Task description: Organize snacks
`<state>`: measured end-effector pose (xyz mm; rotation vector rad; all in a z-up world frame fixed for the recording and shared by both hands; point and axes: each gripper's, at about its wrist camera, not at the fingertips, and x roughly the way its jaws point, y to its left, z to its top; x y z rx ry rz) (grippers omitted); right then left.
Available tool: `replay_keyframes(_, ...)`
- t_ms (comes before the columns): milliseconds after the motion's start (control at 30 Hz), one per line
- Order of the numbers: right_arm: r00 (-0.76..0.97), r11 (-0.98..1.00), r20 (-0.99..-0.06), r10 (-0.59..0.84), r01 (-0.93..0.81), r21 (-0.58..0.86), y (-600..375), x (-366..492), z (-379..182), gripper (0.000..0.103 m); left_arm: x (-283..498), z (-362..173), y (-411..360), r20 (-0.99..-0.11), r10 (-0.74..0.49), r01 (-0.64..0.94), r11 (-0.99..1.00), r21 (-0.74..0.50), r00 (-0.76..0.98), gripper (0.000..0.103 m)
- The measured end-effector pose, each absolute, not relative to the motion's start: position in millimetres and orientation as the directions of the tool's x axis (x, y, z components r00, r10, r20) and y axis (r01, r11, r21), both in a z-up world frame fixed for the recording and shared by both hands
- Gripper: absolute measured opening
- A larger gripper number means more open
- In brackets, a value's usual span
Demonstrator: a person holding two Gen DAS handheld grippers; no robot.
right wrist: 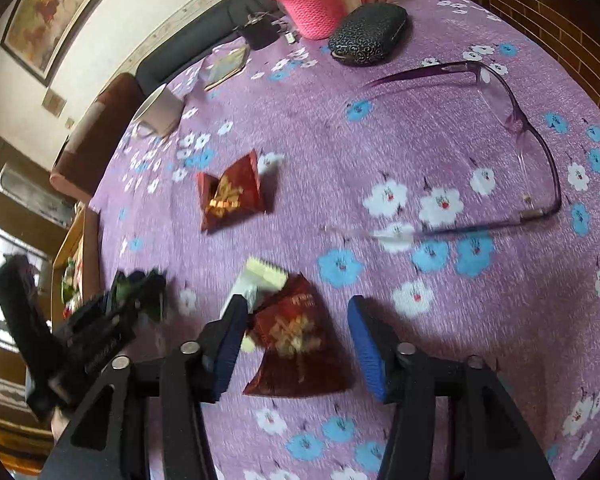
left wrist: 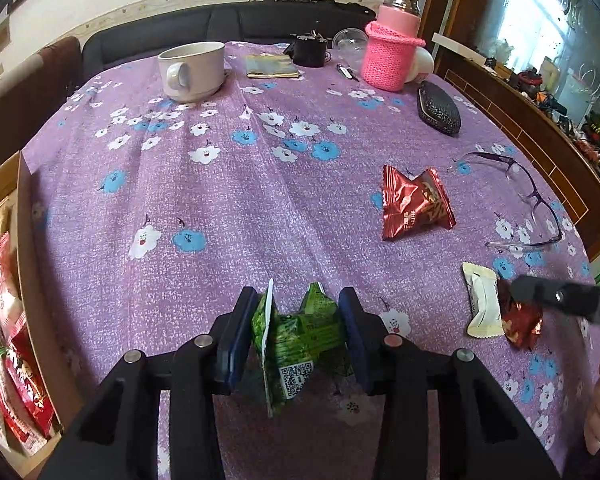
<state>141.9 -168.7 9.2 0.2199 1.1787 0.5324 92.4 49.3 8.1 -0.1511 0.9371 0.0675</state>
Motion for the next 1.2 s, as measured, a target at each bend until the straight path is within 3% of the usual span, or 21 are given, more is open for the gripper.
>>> replay_keyframes(233, 0.304, 0.843, -0.814, 0.495, -0.396, 0.365, -160, 125, 19, 0.059, 94, 8, 52, -0.806, -0.025, -0.116, 0.986, -0.116, 0.592, 0.041)
replay_keyframes(333, 0.347, 0.844, -0.810, 0.473, -0.443, 0.303, -157, 117, 28, 0.065, 93, 8, 52, -0.804, -0.026, -0.119, 0.986, -0.120, 0.593, 0.041)
replay_keyframes(533, 0.338, 0.865, -0.853, 0.398, -0.447, 0.227, -151, 119, 15, 0.066, 93, 8, 53, -0.804, -0.024, -0.118, 0.986, -0.117, 0.594, 0.041)
replay_keyframes(633, 0.355, 0.872, -0.857, 0.374, -0.449, 0.194, -149, 117, 11, 0.046, 93, 8, 53, -0.805, -0.025, -0.118, 0.986, -0.117, 0.593, 0.041)
replay_keyframes(767, 0.362, 0.861, -0.842, 0.401, -0.463, 0.211, -148, 114, 14, 0.035, 93, 9, 52, -0.802, -0.031, -0.115, 0.986, -0.123, 0.596, 0.041)
replay_keyframes(1033, 0.410, 0.846, -0.768, 0.492, -0.433, 0.311, -160, 114, 30, 0.022, 90, 16, 52, -0.780, -0.042, -0.108, 0.984, -0.139, 0.624, 0.041)
replay_keyframes(1067, 0.417, 0.841, -0.755, 0.506, -0.432, 0.325, -161, 113, 33, 0.012, 89, 17, 51, -0.778, -0.042, -0.107, 0.984, -0.140, 0.627, 0.041)
replay_keyframes(1100, 0.422, 0.838, -0.746, 0.515, -0.431, 0.334, -162, 112, 35, 0.010, 89, 18, 51, -0.775, -0.044, -0.105, 0.984, -0.142, 0.631, 0.041)
replay_keyframes(1200, 0.408, 0.817, -0.724, 0.557, -0.427, 0.388, -163, 113, 35, 0.008, 89, 20, 51, -0.770, -0.047, -0.106, 0.983, -0.148, 0.636, 0.041)
